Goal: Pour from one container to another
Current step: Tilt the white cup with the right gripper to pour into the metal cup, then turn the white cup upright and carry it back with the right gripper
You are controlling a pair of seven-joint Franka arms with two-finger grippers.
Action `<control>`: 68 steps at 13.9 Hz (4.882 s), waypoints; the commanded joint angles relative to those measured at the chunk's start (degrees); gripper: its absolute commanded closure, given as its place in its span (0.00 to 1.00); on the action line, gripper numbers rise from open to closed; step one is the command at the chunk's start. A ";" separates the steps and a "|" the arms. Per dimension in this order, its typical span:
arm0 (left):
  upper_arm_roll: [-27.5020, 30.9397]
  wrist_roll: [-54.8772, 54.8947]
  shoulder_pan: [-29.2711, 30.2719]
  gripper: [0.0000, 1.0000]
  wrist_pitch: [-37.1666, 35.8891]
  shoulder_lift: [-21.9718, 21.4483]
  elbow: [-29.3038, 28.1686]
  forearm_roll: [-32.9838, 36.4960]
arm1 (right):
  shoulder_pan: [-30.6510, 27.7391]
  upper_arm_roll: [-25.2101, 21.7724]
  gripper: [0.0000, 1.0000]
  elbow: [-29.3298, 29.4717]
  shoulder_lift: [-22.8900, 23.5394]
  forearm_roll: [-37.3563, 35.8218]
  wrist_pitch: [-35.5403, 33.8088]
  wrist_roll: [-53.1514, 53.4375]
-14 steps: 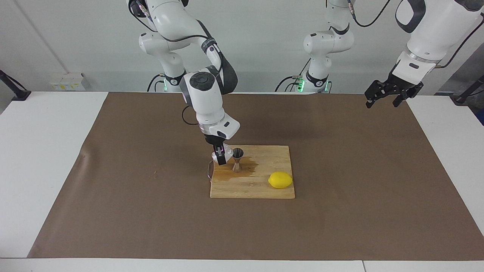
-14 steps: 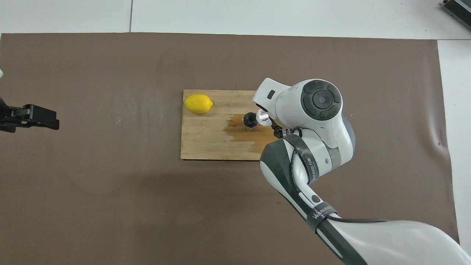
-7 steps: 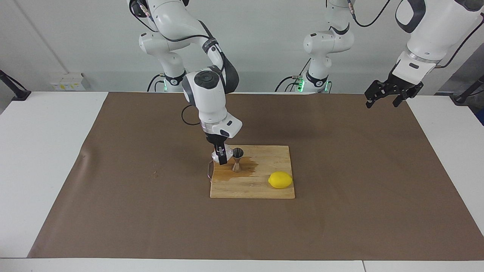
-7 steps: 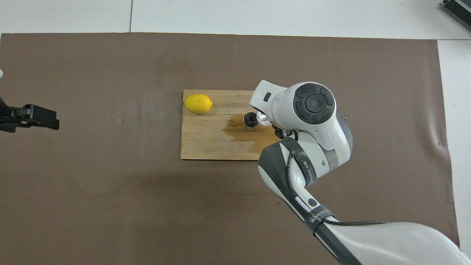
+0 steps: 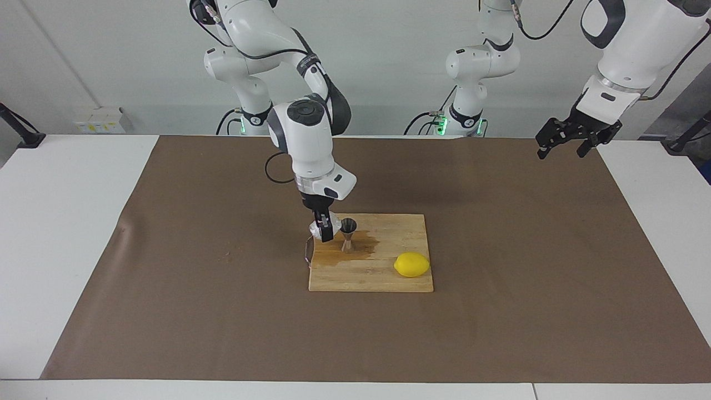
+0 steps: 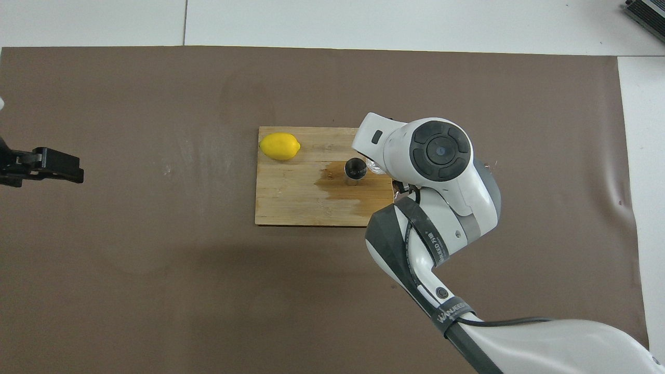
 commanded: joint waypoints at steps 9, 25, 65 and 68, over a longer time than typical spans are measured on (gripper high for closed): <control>-0.31 0.78 0.72 0.00 -0.47 -1.63 -1.54 -0.72 | 3.07 -0.05 0.70 -0.58 -1.36 -10.24 -0.24 6.11; -0.31 0.78 0.72 0.00 -0.47 -1.54 -1.54 -0.72 | 3.07 0.04 0.70 -0.85 -1.54 -10.24 0.20 6.54; -0.31 0.78 0.72 0.00 -0.47 -1.63 -1.45 -0.72 | -24.77 0.13 0.71 -9.45 -4.26 46.07 -1.12 -33.93; -0.31 0.78 0.72 0.00 -0.47 -1.54 -1.54 -0.72 | -30.49 0.13 0.71 -12.88 -3.47 48.90 -0.95 -43.34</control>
